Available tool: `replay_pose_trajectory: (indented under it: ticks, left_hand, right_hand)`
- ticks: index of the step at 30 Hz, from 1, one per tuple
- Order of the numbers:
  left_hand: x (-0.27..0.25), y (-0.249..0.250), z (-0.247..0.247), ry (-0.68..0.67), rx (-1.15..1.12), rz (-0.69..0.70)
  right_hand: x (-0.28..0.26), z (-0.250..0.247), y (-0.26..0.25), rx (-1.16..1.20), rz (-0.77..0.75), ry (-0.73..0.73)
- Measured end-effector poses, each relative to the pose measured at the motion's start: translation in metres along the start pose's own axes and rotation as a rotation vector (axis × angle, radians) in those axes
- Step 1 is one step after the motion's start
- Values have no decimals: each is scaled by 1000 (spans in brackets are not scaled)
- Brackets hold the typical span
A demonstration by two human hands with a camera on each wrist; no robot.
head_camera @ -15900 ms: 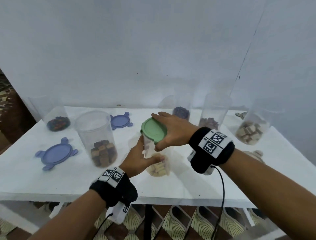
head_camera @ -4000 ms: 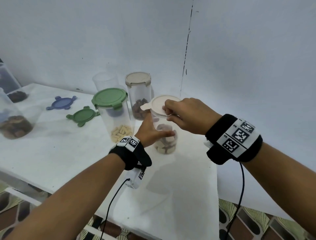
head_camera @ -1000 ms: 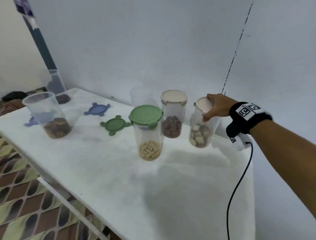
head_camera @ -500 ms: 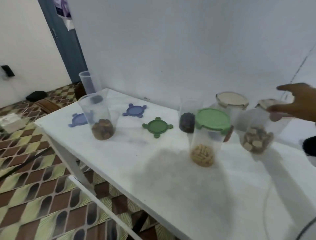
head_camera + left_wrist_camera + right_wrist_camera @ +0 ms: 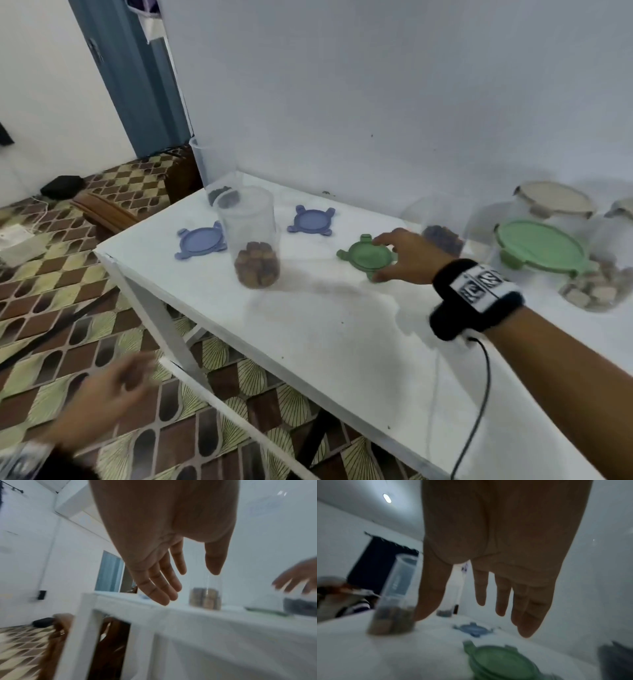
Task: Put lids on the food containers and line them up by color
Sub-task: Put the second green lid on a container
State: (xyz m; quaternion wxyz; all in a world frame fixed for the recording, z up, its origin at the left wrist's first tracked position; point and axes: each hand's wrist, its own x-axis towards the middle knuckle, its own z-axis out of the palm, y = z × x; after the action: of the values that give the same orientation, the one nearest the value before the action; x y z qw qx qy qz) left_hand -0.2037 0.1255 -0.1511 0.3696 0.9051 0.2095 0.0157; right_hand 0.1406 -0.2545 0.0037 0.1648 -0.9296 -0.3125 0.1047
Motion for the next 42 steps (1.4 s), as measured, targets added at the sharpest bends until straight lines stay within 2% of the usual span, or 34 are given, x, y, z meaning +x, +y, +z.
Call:
replay_pose_trajectory:
  ticks: [1,4,6,10,13,16,18,25,30,33,38,42]
  left_hand:
    - [17,41,-7,94,-68,42]
    - [81,116,-24,71,-169,140]
    - [119,140,-21,81,-281,112]
    - [169,162,-6,76,-367,117]
    - [183,163,2,75,-415,151]
    - [191,160,6,116,-394,190]
    - [197,158,5,110,-376,210]
    - [215,141,4,32,-461,373]
    - [221,134,1,-30,-500,407]
    - [224,132,3,-40,-491,427]
    - [225,130,4,-40,-488,437]
    - [222,131,4,-40,-497,451]
  right_hand:
    - [23,10,5,-44,30,-75]
    - [84,32,18,-176,97,-236]
    - [110,38,25,-281,149,-280]
    - [144,43,32,-436,157,-327]
    - [150,45,33,-477,179,-361]
    - [151,43,35,-282,227,-405]
    - [147,43,34,-190,244,-360]
    - [114,58,4,-257,368,-265]
    - [84,84,-12,-174,447,-212]
    - [80,81,-10,-104,512,-141]
    - [73,80,-19,-302,589,-222]
    - [65,87,-25,-239,600,-28]
